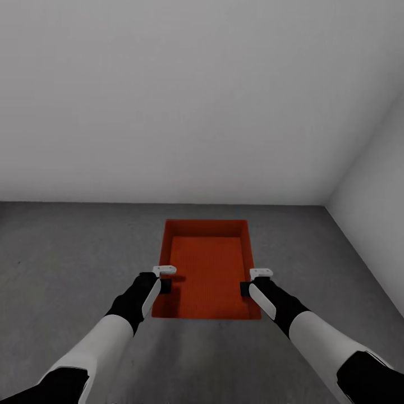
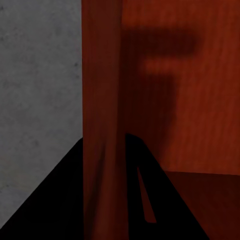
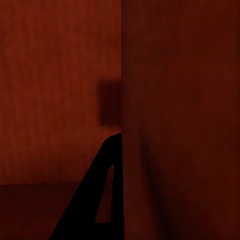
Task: Move the two storage containers from the living room to the garage. In the garage, place one container on the floor and stack the other container on top of it (either order is fine).
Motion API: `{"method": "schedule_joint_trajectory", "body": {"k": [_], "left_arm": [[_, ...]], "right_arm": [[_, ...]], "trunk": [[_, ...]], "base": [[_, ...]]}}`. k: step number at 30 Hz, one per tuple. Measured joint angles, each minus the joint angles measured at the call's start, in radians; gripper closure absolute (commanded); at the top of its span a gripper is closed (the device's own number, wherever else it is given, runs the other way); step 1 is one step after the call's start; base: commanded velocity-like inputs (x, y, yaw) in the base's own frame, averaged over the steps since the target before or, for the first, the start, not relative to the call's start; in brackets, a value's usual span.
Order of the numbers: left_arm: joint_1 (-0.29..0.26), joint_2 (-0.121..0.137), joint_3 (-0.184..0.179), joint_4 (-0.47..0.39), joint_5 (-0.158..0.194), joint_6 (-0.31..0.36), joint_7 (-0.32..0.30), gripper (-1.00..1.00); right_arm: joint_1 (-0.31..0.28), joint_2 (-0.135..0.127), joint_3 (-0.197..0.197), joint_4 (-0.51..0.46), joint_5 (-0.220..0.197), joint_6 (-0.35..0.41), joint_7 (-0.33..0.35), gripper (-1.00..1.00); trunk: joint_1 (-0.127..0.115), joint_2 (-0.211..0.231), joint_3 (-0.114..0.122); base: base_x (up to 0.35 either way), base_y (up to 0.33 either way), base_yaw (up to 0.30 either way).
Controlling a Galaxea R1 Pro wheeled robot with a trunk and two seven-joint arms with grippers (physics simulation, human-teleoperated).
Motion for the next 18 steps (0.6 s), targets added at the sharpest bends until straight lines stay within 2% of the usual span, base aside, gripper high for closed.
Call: {"method": "schedule_joint_trajectory", "body": {"k": [18], "left_arm": [[0.000,0.001,-0.001,0.000,0.002,0.000,0.000,1.00]], "right_arm": [[0.000,0.000,0.000,0.000,0.000,0.000,-0.001,1.00]], "trunk": [[0.069,-0.126,-0.086]], "base": [[0.000,0.000,0.000]]}}
